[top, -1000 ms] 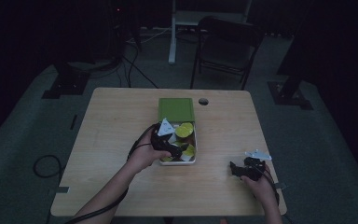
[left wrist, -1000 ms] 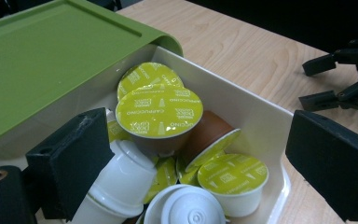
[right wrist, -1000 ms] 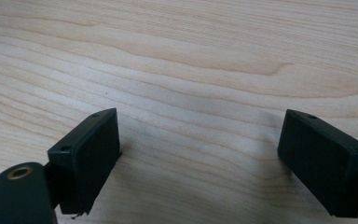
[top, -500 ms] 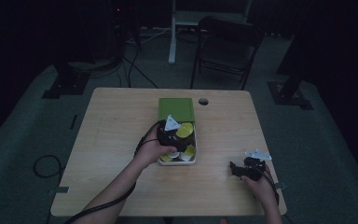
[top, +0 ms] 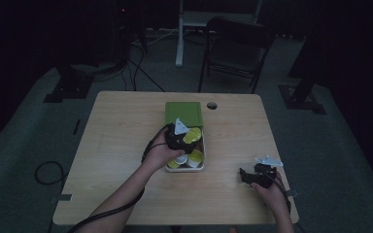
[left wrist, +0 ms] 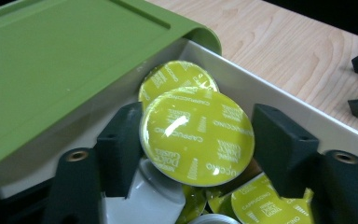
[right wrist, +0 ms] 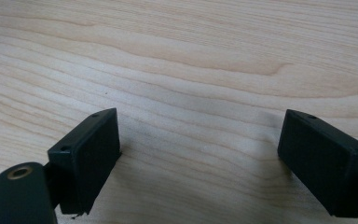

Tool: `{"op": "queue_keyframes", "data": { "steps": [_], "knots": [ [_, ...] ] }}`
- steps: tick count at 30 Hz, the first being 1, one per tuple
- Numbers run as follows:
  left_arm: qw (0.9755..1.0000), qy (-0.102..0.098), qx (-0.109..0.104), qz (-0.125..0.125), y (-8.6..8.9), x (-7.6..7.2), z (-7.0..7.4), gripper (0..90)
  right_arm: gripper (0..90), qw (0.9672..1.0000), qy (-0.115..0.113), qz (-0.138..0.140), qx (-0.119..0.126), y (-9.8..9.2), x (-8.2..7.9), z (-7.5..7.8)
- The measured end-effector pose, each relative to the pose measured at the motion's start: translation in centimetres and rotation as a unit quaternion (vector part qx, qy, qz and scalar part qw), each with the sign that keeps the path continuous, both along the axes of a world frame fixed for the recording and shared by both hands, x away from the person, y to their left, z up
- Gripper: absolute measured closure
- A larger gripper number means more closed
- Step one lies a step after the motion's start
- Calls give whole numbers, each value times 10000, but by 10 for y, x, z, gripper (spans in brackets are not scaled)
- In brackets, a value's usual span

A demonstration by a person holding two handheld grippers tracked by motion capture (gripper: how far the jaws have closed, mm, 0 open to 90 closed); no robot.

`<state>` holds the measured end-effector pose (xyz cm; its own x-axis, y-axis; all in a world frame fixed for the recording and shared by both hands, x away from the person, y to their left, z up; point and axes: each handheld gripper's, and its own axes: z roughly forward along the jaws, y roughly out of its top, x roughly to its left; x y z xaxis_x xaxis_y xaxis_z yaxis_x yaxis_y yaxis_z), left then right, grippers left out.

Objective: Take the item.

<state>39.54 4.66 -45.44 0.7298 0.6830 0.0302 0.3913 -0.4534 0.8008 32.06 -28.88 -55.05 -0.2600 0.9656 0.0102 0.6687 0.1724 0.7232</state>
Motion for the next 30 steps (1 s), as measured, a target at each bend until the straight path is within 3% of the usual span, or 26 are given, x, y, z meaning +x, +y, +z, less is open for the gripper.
{"op": "queue_keyframes", "data": {
  "steps": [17,21,30],
  "knots": [
    [9997,-98,-139,-170,1,-14,25,381,123,10000,-6,1,-2,0,0,0],
    [9995,-235,-130,-139,5,-18,33,381,123,10000,-6,2,-4,0,0,0],
    [9995,-247,-137,-120,16,-26,39,381,123,10000,-6,2,-3,0,0,0]
  ]
}}
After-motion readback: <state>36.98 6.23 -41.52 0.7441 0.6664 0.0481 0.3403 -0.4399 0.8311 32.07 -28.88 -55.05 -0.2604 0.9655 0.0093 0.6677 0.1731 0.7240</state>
